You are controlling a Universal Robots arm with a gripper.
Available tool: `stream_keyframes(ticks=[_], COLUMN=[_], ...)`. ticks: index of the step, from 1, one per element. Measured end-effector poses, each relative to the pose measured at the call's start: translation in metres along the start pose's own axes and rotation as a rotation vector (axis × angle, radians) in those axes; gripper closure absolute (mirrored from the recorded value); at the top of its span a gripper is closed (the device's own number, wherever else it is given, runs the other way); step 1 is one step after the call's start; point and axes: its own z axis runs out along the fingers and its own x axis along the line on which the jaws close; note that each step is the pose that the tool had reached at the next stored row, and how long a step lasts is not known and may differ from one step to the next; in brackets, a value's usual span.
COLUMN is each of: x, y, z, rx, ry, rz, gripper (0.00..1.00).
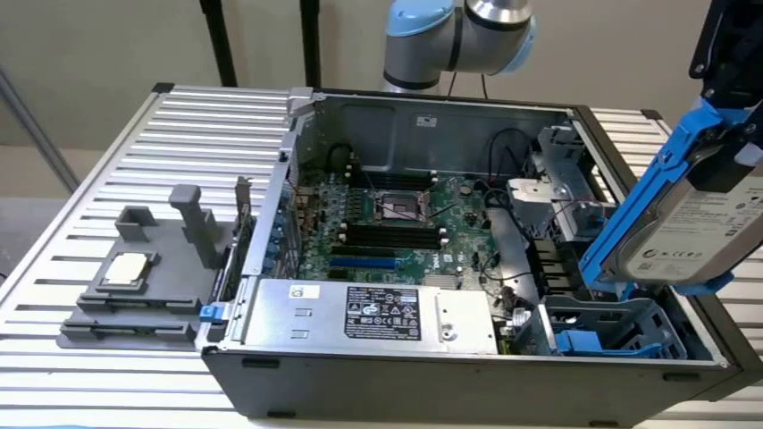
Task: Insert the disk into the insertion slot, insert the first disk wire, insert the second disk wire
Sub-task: 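Insert the disk into the insertion slot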
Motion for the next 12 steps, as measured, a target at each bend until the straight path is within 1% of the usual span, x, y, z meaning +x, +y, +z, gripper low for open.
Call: stream_keyframes(ticks=[4,12], x=[0.002,0.011], y=[0.0005,0.0006], z=[0.0074,0.022], rx=[0.0,0.0], ry=[-0.0001,-0.0001], rz=[0.0,0.0], gripper=[0.67,0.67])
